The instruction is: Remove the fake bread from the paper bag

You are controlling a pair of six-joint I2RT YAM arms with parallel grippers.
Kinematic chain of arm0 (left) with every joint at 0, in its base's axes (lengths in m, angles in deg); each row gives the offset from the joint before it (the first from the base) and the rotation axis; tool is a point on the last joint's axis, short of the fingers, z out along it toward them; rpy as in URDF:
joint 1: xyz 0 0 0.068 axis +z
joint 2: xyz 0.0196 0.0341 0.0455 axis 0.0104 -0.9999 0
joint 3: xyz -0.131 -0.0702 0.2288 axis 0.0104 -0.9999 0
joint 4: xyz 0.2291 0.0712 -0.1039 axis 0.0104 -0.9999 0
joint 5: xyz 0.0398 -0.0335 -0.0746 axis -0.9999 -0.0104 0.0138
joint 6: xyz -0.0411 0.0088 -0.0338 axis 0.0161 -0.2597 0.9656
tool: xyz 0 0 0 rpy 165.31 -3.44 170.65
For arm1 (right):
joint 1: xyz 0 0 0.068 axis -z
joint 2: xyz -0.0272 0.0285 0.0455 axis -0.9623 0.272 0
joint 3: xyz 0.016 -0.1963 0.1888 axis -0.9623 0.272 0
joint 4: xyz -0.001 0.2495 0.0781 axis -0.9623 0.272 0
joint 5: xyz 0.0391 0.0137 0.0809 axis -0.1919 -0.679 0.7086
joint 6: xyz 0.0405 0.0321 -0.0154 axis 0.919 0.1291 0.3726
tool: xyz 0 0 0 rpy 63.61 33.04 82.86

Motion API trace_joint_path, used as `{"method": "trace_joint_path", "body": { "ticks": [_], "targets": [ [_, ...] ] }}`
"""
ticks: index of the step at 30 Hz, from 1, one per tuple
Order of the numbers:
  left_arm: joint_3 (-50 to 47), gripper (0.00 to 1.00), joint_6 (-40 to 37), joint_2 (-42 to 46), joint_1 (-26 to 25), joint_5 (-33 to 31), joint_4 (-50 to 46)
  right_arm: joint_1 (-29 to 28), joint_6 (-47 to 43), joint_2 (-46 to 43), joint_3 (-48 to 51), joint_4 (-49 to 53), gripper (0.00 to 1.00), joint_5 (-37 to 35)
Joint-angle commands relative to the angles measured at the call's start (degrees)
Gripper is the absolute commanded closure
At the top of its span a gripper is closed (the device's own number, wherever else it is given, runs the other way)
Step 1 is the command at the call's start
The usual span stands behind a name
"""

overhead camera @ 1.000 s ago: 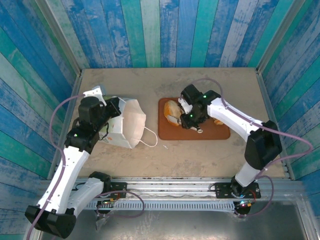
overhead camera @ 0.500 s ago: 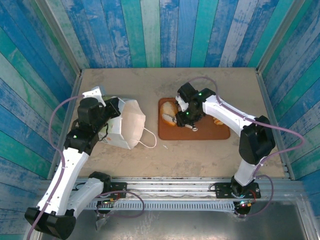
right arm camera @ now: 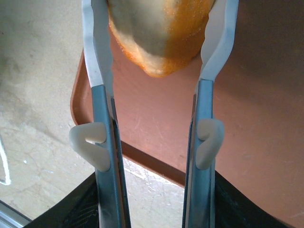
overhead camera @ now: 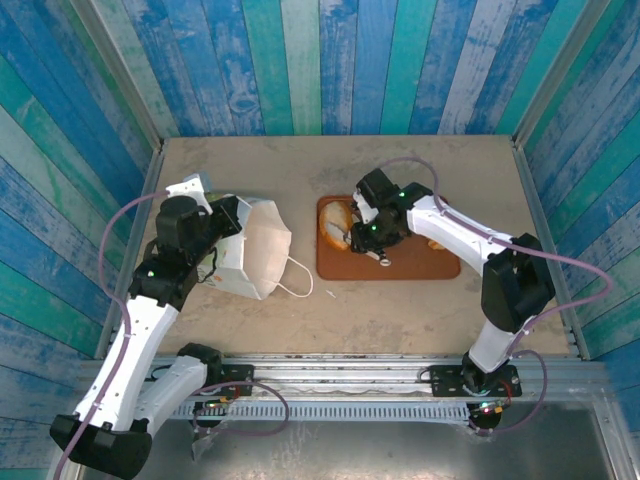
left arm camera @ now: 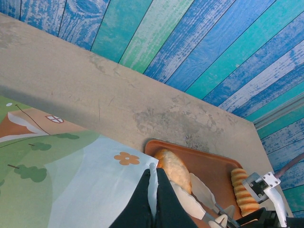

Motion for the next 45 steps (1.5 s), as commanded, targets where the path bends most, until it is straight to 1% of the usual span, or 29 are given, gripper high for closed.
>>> {"method": "trace_joint_path", "body": {
  "ticks": [1,5,13,20,24,26,31,35,45],
  "targets": [
    [-0.7,1.0,-0.3,1.5,-0.1,-0.3,1.7,0.0,3.7,-1.6,0.4,-3.7,0.49,0.9],
    [-0.9,1.0,-0.2,1.5,0.0,-0.1,1.9,0.1,4.1,-1.2,0.2,-4.1,0.49,1.4],
    [-0.9,1.0,0.1,1.3,0.0,-0.1,2.0,0.0,4.2,-2.2,0.7,-4.1,0.45,-0.3],
    [-0.6,1.0,0.4,1.1,0.0,0.2,2.0,0.1,3.0,-4.0,1.4,-3.3,0.43,-3.7],
    [-0.5,1.0,0.5,1.0,0.0,0.3,2.0,0.1,1.4,-4.7,1.5,-3.2,0.42,-2.9],
    [-0.4,1.0,0.7,1.0,-0.1,0.4,2.0,0.2,0.4,-4.9,1.5,-3.7,0.41,-1.2],
    [-0.3,1.0,1.0,1.0,0.0,0.7,2.0,0.1,0.3,-5.3,1.6,-4.0,0.41,0.6],
    [0.0,1.0,1.0,1.3,0.0,0.7,1.7,0.1,0.0,-8.3,2.3,-4.7,0.41,-0.3],
    [0.0,1.0,1.0,1.0,0.0,1.7,2.7,0.7,-1.4,-21.0,7.7,-8.3,0.44,-6.8]
  ]
}}
